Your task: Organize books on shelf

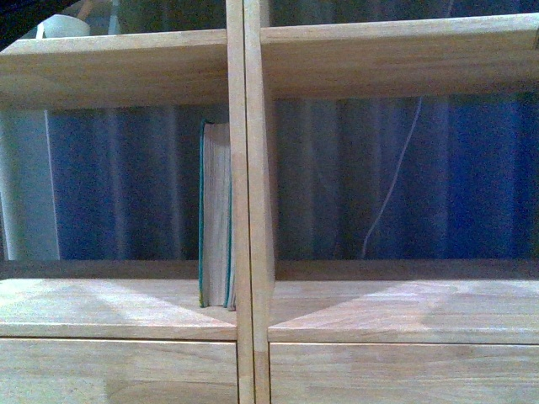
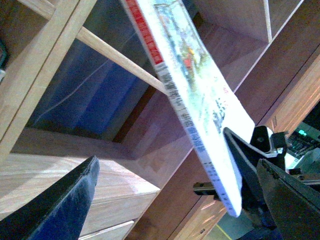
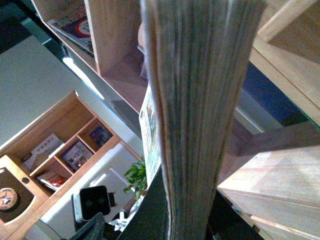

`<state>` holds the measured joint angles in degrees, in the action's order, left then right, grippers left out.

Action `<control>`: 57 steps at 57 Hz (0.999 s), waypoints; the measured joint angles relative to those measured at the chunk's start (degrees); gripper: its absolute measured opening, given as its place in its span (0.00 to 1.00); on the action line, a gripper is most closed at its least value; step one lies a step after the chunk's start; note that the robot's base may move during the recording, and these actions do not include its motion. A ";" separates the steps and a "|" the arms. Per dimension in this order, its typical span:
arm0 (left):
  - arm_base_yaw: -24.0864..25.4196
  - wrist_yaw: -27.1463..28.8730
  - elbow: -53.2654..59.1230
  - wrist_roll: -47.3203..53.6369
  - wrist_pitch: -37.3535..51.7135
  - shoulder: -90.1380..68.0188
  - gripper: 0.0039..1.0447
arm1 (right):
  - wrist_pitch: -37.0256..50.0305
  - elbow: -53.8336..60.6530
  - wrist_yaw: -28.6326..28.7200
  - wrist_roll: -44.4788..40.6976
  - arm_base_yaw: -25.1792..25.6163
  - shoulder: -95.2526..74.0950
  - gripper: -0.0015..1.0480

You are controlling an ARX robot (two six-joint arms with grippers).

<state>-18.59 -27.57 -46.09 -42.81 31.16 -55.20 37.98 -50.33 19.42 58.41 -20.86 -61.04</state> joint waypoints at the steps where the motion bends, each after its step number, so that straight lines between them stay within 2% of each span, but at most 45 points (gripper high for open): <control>1: -0.35 0.22 -0.07 0.07 -0.04 0.00 0.93 | 0.00 0.15 -0.09 0.00 -0.24 -0.09 0.07; 33: -1.22 0.98 -1.49 1.07 -0.85 -0.24 0.93 | -0.09 0.94 -0.33 1.36 -1.90 3.69 0.07; 57: -0.24 1.73 -1.49 1.77 -0.57 -0.37 0.93 | -1.95 5.99 -2.40 0.13 -11.15 6.56 0.07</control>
<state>-18.83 -25.85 -47.57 -41.04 30.59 -55.57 36.03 -44.34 17.02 58.54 -32.01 -54.48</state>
